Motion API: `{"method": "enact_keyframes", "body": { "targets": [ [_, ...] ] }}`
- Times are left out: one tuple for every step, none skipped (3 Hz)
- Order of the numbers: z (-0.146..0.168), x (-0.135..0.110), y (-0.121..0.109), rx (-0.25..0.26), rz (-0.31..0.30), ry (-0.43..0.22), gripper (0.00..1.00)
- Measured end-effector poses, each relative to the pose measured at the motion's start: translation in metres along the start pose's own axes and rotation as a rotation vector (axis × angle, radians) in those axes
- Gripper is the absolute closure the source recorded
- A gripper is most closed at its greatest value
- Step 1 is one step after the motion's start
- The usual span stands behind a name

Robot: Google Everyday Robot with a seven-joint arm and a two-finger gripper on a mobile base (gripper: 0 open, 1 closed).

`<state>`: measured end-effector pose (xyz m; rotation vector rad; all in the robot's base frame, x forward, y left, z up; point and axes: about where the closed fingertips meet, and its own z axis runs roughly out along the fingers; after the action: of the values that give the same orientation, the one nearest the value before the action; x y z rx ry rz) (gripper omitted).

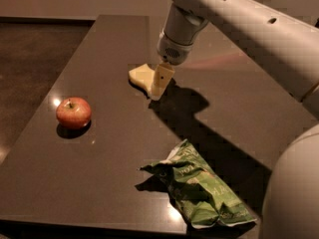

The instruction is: Move sponge near green jalapeno chip bag

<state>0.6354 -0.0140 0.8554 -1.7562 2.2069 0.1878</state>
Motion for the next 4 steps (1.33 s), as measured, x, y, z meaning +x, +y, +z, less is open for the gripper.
{"method": "enact_keyframes", "body": {
  "targets": [
    [0.005,-0.003,0.003,-0.013,-0.020,0.009,0.41],
    [0.005,-0.003,0.005,-0.019,-0.037,0.015,0.64],
    [-0.005,0.003,0.008,-0.021,-0.048,0.016,0.88],
    [-0.027,0.015,0.012,-0.027,-0.061,0.005,1.00]
  ]
}}
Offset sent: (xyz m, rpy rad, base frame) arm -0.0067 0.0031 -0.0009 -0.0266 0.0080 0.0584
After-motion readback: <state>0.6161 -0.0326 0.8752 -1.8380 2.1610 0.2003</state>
